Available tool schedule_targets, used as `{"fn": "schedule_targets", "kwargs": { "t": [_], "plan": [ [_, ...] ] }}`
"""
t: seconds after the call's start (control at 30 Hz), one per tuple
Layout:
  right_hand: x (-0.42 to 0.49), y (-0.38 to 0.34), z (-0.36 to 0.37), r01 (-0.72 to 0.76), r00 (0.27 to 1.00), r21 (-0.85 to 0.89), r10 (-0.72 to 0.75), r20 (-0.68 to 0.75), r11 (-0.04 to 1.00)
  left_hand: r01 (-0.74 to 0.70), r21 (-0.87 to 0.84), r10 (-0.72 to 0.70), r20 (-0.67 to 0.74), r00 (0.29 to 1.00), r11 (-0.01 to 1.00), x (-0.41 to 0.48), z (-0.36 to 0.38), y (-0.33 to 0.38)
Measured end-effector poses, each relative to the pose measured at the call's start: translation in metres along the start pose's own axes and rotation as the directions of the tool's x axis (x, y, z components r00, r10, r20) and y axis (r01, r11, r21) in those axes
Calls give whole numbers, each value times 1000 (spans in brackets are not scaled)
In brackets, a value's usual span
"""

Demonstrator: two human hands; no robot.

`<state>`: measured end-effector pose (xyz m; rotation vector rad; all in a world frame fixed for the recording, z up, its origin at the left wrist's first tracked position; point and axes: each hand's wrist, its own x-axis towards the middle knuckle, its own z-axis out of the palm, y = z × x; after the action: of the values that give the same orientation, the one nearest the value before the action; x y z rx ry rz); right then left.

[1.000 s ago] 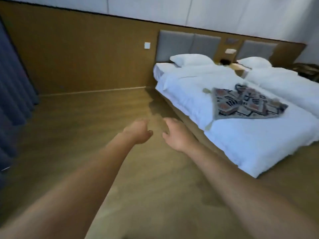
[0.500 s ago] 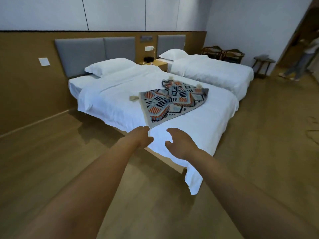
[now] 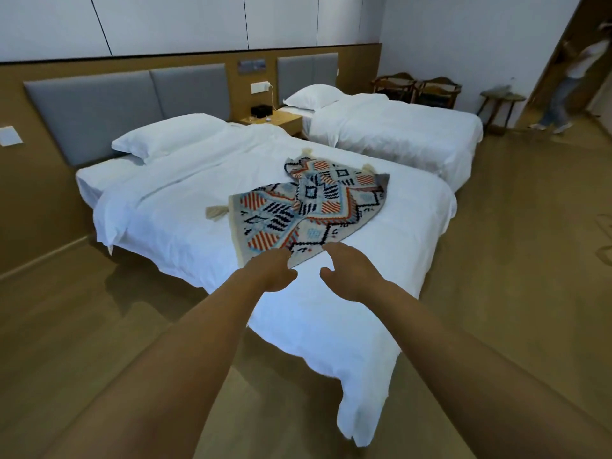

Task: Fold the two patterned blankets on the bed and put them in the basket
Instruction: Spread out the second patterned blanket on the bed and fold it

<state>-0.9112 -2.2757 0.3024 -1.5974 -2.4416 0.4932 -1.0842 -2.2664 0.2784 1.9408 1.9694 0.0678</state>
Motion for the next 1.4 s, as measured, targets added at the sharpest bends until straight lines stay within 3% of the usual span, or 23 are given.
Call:
{"fn": "schedule_targets", "kwargs": {
  "t": [0.23,0.53,1.03,1.27,1.4],
  "plan": [
    [101,110,-50,-35,999,4,35,5,999,30,-16,-30,20,999,999,134,-9,53],
    [247,234,-61,-16,997,-22,18,77,1000,78,-67,-72,90,993,995,313,13,99],
    [489,474,-84,-166,956,-46,172,237,985,119,-60,-99,264,959,991,572,53,185],
    [648,598,-48,-62,955,22,53,291,998,305,-129,-255,306,917,944,721,120,236],
    [710,653,-16,6,937,13,-10,350,1000,447,-77,-406,303,862,891,775,166,263]
  ]
}}
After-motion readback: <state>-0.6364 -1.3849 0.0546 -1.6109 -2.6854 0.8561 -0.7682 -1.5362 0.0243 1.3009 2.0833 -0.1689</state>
